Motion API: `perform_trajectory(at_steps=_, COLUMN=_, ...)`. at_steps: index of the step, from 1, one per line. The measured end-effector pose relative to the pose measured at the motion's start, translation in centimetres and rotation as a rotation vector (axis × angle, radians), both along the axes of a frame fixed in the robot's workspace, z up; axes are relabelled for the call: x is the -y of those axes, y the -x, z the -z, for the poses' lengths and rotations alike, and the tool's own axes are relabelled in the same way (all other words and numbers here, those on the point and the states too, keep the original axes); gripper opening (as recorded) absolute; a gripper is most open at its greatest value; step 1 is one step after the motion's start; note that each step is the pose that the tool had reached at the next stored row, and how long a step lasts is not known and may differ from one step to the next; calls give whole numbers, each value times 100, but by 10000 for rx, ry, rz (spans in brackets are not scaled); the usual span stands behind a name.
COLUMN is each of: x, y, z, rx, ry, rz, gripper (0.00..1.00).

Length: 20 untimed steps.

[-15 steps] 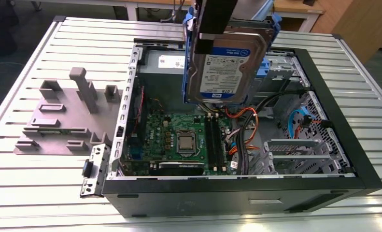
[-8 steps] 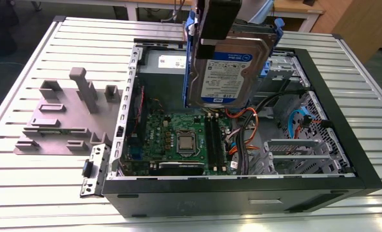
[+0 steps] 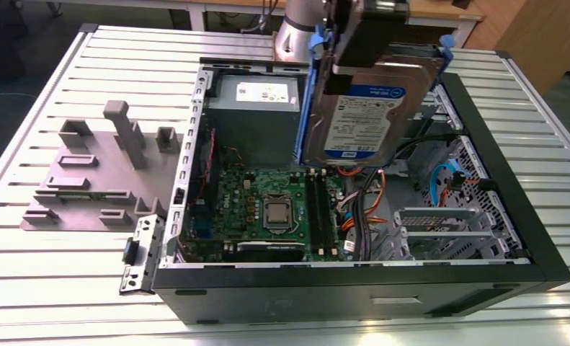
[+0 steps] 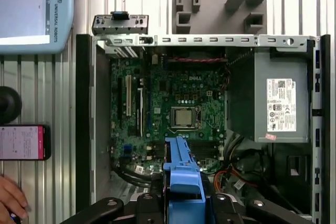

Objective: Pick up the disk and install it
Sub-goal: 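Insert the disk into the insertion slot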

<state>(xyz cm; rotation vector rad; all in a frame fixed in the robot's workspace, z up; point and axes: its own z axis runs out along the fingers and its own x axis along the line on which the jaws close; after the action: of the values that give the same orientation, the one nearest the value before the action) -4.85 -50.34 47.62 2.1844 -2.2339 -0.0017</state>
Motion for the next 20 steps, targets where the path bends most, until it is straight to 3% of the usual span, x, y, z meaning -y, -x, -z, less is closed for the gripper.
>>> perform_trajectory(at_steps=2, x=5, y=-64, z=4, rx=0, ry=1, rz=0, gripper=36)
perform_trajectory(at_steps=6, x=38, y=-97, z=12, rx=-1, ry=7, rz=-1, gripper=36)
perform_trajectory(at_steps=16, x=221, y=-121, z=31, rx=0, ry=46, rz=0, gripper=36)
perform_trajectory(at_steps=20, x=276, y=-231, z=37, rx=0, ry=48, rz=0, gripper=36)
